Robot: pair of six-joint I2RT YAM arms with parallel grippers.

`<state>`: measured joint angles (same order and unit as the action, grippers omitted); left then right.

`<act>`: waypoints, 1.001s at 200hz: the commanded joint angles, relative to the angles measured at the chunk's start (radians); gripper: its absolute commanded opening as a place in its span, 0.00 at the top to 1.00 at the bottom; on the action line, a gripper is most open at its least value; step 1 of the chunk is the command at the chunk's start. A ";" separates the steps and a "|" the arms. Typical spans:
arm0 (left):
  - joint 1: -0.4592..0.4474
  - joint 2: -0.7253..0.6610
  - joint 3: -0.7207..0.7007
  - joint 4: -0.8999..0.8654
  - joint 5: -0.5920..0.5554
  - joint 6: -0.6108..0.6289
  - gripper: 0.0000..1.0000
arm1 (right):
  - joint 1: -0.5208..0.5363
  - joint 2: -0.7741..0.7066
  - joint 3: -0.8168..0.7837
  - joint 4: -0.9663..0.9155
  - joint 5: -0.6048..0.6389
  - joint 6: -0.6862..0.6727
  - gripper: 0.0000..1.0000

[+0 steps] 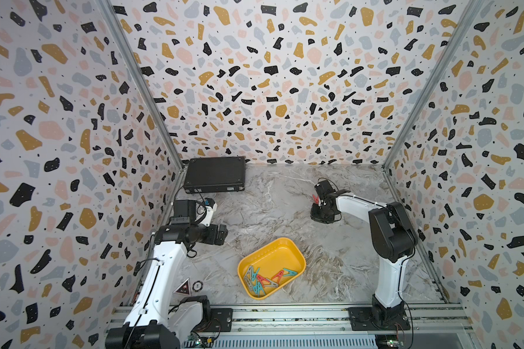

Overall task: Take the clothespins out of the storage box
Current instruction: Place the clothespin at the center of the board.

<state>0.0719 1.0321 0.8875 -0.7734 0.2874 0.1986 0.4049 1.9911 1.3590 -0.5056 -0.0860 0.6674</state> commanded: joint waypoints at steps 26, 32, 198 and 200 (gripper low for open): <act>0.008 -0.015 -0.010 0.019 0.018 0.007 0.00 | -0.003 -0.046 -0.009 -0.011 -0.035 0.012 0.73; 0.008 -0.015 -0.010 0.019 0.018 0.008 0.00 | -0.003 -0.055 -0.010 -0.008 -0.037 0.011 0.72; 0.009 -0.013 -0.010 0.018 0.015 0.007 0.00 | 0.096 -0.400 -0.013 -0.208 -0.174 -0.244 0.62; 0.009 -0.013 -0.009 0.019 0.015 0.008 0.00 | 0.100 -0.404 -0.014 -0.211 -0.177 -0.249 0.62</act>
<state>0.0772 1.0321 0.8875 -0.7734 0.2943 0.1986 0.4538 1.6413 1.3258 -0.6075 -0.2310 0.5289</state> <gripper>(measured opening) 0.997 0.378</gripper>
